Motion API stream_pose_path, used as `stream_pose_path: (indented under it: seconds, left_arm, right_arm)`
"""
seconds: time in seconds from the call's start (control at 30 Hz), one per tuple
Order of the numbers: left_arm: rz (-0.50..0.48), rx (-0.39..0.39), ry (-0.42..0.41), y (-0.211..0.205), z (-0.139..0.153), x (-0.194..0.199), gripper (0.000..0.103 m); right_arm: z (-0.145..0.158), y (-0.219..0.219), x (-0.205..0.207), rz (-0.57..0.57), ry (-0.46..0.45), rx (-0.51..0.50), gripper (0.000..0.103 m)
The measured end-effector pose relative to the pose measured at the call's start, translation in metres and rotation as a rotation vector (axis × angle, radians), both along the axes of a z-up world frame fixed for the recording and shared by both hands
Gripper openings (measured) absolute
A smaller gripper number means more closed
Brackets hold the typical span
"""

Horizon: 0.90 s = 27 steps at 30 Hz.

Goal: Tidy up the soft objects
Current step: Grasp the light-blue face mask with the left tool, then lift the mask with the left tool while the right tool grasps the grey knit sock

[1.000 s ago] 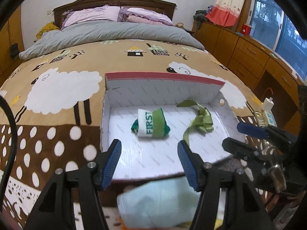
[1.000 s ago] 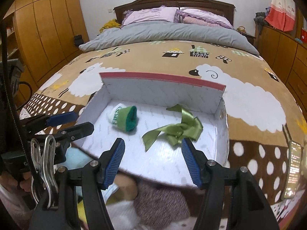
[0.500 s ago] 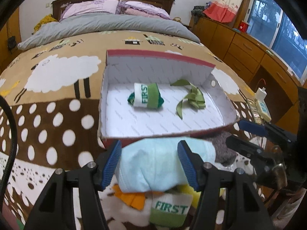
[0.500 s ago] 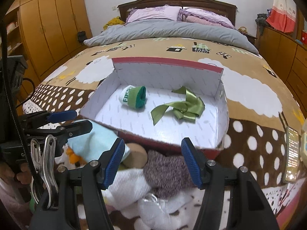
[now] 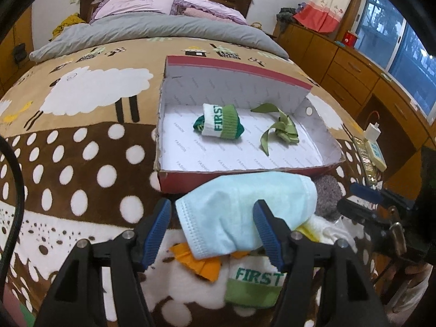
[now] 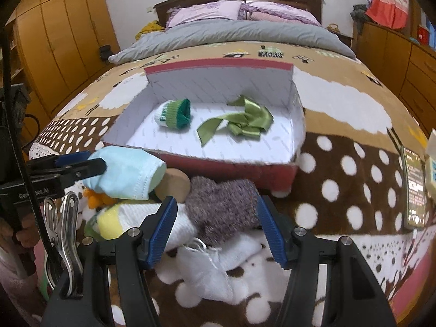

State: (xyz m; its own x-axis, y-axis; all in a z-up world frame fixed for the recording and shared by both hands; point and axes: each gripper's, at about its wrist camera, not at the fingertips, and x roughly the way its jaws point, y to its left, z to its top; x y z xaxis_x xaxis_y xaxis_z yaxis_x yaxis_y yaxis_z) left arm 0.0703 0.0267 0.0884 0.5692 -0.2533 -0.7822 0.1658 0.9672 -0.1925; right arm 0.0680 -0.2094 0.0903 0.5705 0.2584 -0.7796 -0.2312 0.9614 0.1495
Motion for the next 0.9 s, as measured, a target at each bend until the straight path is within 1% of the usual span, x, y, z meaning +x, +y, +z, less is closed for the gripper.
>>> stream_pose_path:
  seconds: [0.2,0.47,0.63,0.67,0.7,0.73,0.8,0.83,0.87,0.9]
  left_arm:
    - [-0.007,-0.075,0.020,0.000,-0.006,0.004,0.067]
    - [-0.027,-0.113,-0.001,-0.008,-0.007,0.005,0.067]
    - [-0.022,-0.108,-0.002,-0.013,-0.011,0.007,0.067]
    - [-0.023,-0.109,0.000,-0.013,-0.012,0.007,0.065]
    - [-0.025,-0.112,-0.001,-0.013,-0.012,0.007,0.059]
    - [-0.027,-0.119,0.000,-0.013,-0.012,0.007,0.056]
    - [-0.027,-0.127,-0.002,-0.013,-0.011,0.005,0.045]
    - [-0.027,-0.131,-0.006,-0.012,-0.010,0.005,0.041]
    - [-0.029,-0.136,-0.009,-0.011,-0.010,0.004,0.035]
    - [-0.029,-0.143,-0.009,-0.010,-0.008,0.003,0.030]
  right_arm:
    - [-0.012,-0.009,0.000,-0.027,0.031,0.014,0.063]
    - [-0.026,-0.010,0.006,-0.035,0.064,0.020,0.063]
    - [-0.032,-0.009,0.010,-0.040,0.076,0.019,0.063]
    - [-0.034,-0.008,0.011,-0.042,0.079,0.018,0.063]
    - [-0.036,-0.007,0.012,-0.043,0.081,0.014,0.063]
    - [-0.038,-0.006,0.012,-0.045,0.084,0.008,0.063]
    - [-0.040,-0.005,0.013,-0.048,0.085,0.012,0.063]
    - [-0.041,-0.005,0.013,-0.054,0.085,0.017,0.063]
    - [-0.041,-0.005,0.013,-0.059,0.084,0.023,0.061]
    - [-0.040,-0.006,0.013,-0.061,0.081,0.028,0.056]
